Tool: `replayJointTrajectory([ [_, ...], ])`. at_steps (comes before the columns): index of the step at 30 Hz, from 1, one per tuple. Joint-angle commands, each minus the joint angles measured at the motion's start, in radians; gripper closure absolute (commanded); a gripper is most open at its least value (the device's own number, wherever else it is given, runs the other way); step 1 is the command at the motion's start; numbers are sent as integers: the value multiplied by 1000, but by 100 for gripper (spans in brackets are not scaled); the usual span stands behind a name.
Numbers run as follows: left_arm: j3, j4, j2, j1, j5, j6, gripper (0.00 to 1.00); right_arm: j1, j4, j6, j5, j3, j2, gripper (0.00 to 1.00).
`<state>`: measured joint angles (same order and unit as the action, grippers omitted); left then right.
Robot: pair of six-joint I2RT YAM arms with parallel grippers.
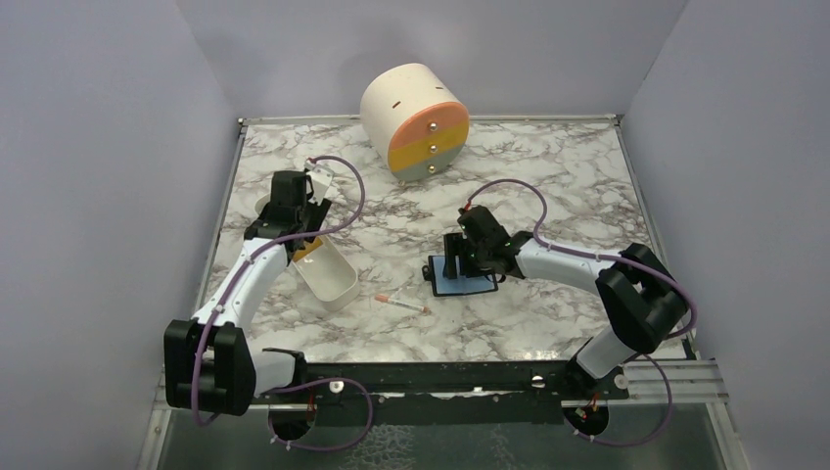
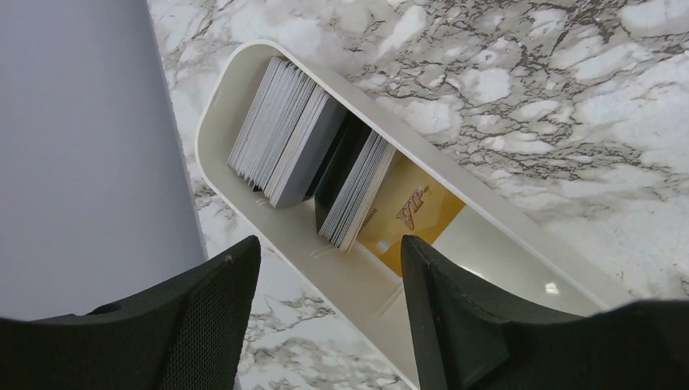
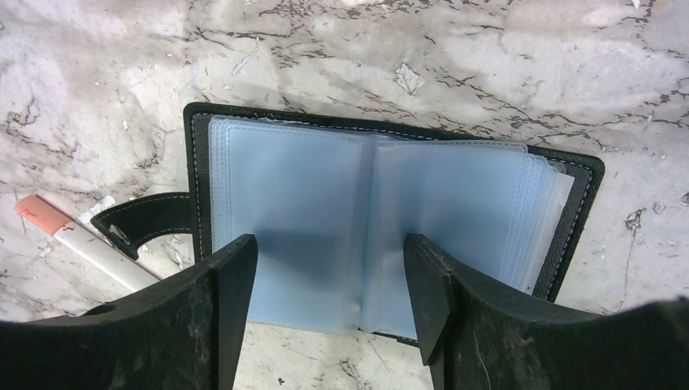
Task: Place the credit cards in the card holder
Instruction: Pick up the credit card from the storage box.
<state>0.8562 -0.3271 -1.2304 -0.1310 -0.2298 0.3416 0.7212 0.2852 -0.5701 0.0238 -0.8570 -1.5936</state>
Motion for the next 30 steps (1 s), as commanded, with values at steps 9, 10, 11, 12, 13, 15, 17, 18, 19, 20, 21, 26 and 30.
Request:
replayJointTrajectory([
  [9,-11,95,-112,4,-4,126,28,8,-39,6,-53,35,1,33],
  [10,-16,116,-118,4,-25,137,28,9,-32,5,-59,26,-6,33],
  [11,-19,141,-125,4,-35,146,27,9,-35,4,-64,25,-10,33],
  [12,-24,168,-131,4,-43,161,26,8,-43,4,-65,25,-13,33],
  [13,-28,192,-142,4,-59,170,25,8,-50,5,-62,26,-14,33],
  [15,-25,199,-173,3,-73,180,25,9,-46,10,-41,15,-18,33],
  [17,-21,193,-196,4,-73,162,23,9,-38,14,-35,12,-12,33],
  [18,-26,198,-199,4,-66,157,19,9,-40,15,-36,14,-6,33],
  [19,-35,211,-199,4,-59,162,15,9,-41,16,-38,14,-1,33],
  [20,-43,223,-196,4,-71,170,13,9,-40,20,-37,11,0,33],
  [21,-49,232,-194,4,-81,180,13,9,-37,22,-37,6,1,33],
  [26,-60,276,-227,4,-127,219,14,9,-37,27,-37,-4,-1,33],
  [30,-66,291,-254,5,-125,227,15,8,-26,36,-30,-13,-1,33],
])
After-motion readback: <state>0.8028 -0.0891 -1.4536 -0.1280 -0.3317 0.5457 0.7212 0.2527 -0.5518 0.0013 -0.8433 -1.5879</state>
